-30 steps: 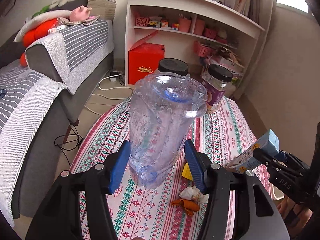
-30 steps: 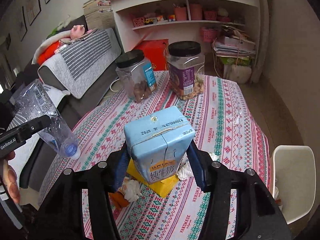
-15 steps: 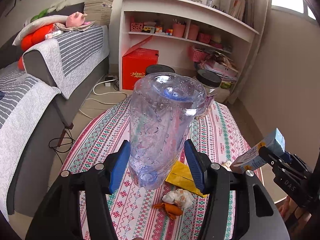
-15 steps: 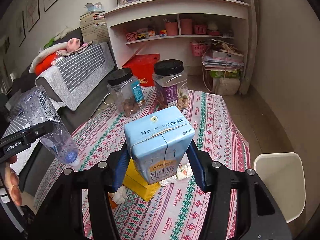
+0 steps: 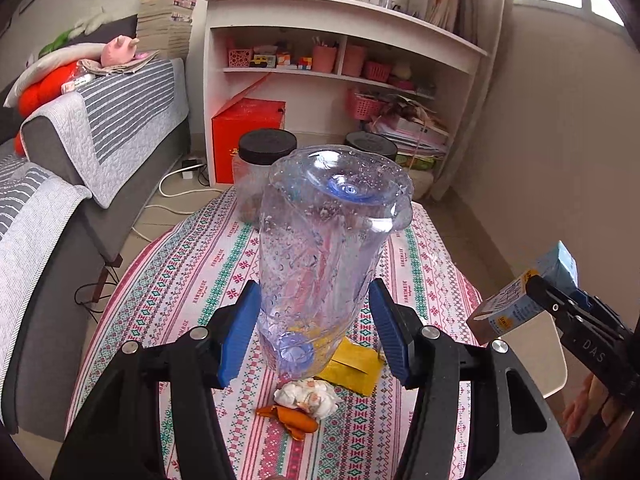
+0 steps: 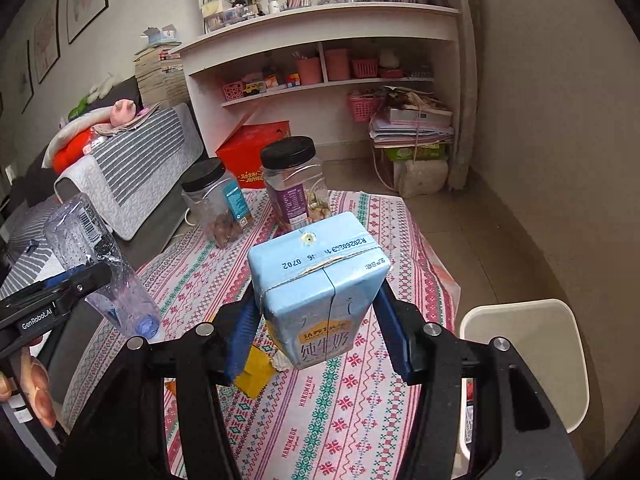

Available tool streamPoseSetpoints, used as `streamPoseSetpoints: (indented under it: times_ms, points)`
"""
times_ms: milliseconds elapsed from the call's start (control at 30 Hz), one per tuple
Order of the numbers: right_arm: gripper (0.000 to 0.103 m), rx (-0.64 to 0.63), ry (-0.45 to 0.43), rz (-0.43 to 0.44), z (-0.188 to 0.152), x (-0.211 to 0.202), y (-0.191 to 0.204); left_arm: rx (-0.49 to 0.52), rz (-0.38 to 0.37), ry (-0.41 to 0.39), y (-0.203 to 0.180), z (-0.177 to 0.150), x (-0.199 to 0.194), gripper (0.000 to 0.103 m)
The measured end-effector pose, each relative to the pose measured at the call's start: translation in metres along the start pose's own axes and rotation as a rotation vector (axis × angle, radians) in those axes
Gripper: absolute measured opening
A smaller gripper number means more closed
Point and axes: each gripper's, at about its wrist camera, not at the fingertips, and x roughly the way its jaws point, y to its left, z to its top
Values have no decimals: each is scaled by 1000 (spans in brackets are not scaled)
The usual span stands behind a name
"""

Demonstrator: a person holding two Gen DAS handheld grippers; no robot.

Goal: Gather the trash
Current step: 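Carry the milk carton over the bin and open the right gripper while the left gripper drops the bottle in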

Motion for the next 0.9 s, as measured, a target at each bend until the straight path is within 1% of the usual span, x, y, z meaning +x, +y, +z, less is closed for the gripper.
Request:
streamPoseSetpoints:
  times_ms: [233,367,733,867,900]
  points:
    - [52,30,-11,-49,-1,-13,-29,31,-31,5,-28,-3,4,56]
    - [52,51,-18,-92,-1,-20,-50,49,-45,12,-44,-6,7,56]
    - [53,167,-44,-239,-2,-45,-130,101,-93,43,-87,-13,17,56]
    - [53,219,-25,-292,-6,-52,-160,129,-117,44,-111,-16,17,56]
    - [55,230,-24,-310,-7,-55,-167,134,-127,46,-117,-17,18,56]
